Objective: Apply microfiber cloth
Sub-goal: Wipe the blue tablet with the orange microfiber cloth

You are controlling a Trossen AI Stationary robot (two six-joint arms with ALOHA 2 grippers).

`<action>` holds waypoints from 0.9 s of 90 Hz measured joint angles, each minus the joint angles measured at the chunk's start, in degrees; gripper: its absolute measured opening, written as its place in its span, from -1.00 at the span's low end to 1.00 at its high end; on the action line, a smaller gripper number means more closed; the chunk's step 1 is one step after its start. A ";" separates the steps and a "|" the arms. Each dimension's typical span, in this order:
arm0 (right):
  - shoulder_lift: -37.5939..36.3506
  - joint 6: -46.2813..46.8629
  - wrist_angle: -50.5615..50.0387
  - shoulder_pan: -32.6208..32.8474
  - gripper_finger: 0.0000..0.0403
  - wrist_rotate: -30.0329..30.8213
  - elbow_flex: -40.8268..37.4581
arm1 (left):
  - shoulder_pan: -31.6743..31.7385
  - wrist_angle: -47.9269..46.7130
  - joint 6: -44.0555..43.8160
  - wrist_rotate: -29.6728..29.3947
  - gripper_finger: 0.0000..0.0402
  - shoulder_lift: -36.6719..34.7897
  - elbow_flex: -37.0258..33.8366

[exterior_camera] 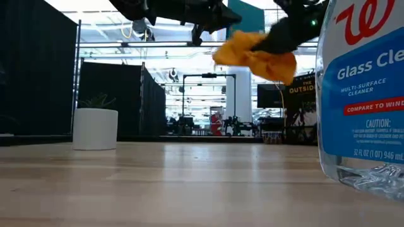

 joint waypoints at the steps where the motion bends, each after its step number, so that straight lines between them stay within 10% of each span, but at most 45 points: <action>1: -0.29 -0.29 -0.23 0.20 -0.95 0.73 -0.01 | 0.00 0.01 -0.03 0.01 -0.96 0.00 0.00; 17: -7.17 -10.12 4.78 3.30 -0.95 10.45 -0.08 | -0.17 -1.90 2.72 2.39 -0.96 -0.17 0.11; 39: -7.80 -12.16 16.08 2.32 -0.95 2.81 0.03 | -0.39 -1.74 2.78 3.32 -0.96 -0.17 0.11; 65: 0.51 -3.11 4.57 1.59 -0.95 1.24 0.03 | -0.24 -2.64 3.85 3.08 -0.96 0.00 -0.02; 81: -2.28 -10.55 2.50 4.92 -0.95 11.51 -0.06 | -0.23 -1.53 3.81 3.23 -0.96 -0.02 0.04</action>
